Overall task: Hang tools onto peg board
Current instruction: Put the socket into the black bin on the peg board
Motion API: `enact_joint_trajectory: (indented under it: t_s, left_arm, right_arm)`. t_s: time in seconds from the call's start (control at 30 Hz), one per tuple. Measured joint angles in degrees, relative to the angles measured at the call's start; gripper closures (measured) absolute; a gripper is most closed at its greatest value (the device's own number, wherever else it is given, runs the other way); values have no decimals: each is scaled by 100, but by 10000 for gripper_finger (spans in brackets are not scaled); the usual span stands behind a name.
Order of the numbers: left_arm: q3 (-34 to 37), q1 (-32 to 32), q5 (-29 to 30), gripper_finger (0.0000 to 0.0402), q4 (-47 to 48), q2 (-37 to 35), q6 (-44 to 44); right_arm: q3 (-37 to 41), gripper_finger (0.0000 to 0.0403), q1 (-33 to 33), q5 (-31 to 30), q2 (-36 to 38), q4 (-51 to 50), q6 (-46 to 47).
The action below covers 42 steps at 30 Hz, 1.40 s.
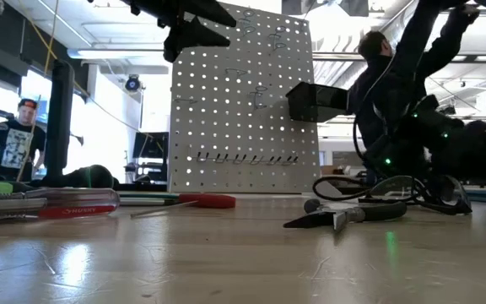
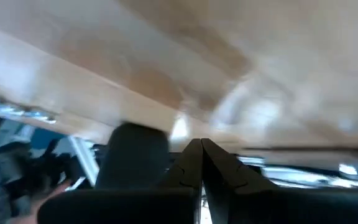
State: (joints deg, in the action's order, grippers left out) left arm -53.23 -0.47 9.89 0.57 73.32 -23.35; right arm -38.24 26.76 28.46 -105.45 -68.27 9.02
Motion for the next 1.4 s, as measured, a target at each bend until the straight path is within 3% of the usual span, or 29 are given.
enact_joint_trajectory:
  t_s: [0.17,0.27,0.47,0.57,0.93,1.17,1.4]
  left_arm:
    - [0,20,22,238,-426,0,6]
    - [1,24,125,238,-474,0,4]
    - [0,-1,123,238,-477,0,-3]
    - [0,-9,119,238,-473,0,-3]
    - [0,-7,121,238,-471,0,245]
    - [0,9,122,238,-464,0,332]
    - [0,39,142,238,-462,0,549]
  right_arm:
    - [-325,403,157,-1260,94,-775,-164]
    - [-526,403,227,-1109,150,-876,-218]
    - [-622,403,-71,-634,279,-392,538]
    - [-551,403,-436,-581,457,7,1180]
    - [-472,403,-1736,-1824,1811,329,4692]
    - [-471,403,-2512,-2686,2782,-534,6913]
    - [-336,403,-3378,-3043,2680,-534,8223]
